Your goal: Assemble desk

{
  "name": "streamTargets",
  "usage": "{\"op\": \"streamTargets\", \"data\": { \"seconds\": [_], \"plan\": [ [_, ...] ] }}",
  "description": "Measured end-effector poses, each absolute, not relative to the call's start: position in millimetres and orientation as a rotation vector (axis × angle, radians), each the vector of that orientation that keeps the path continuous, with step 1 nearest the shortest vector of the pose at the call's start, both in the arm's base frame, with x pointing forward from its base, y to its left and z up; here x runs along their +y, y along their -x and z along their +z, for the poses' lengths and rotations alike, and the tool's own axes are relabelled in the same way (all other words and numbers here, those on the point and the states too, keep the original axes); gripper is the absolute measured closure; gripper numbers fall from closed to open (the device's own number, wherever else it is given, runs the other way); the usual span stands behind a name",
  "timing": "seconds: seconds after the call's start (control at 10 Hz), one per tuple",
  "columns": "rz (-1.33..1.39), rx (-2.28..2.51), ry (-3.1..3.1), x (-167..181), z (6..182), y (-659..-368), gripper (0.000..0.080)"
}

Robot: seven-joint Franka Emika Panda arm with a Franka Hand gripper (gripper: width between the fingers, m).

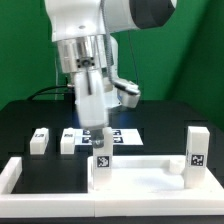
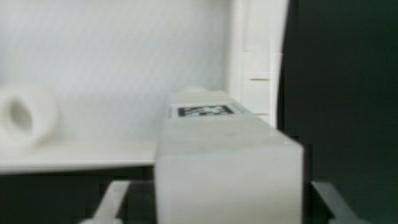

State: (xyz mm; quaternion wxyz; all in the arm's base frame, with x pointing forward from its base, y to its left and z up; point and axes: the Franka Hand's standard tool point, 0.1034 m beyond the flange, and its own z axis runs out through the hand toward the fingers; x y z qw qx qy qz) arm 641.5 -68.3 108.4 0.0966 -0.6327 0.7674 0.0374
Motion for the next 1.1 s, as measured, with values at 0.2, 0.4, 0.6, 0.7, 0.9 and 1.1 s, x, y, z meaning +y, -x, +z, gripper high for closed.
{"op": "streamTargets", "data": {
  "seconds": [0.2, 0.4, 0.6, 0.7, 0.9, 1.1],
  "plan": [
    [0.137, 2.402, 1.712, -64.7, 108.1, -639.8, 0.0499],
    [0.144, 2.455, 1.656, -65.0, 107.9, -638.6, 0.0499],
    [0.146, 2.459, 1.65, -64.9, 106.6, -638.3, 0.0335],
    [0.146, 2.459, 1.65, -64.8, 106.6, -638.4, 0.0335],
    [0.141, 2.427, 1.669, -50.8, 118.8, -642.5, 0.0162],
    [0.155, 2.369, 1.701, -32.2, 142.4, -645.1, 0.0153]
  ]
}}
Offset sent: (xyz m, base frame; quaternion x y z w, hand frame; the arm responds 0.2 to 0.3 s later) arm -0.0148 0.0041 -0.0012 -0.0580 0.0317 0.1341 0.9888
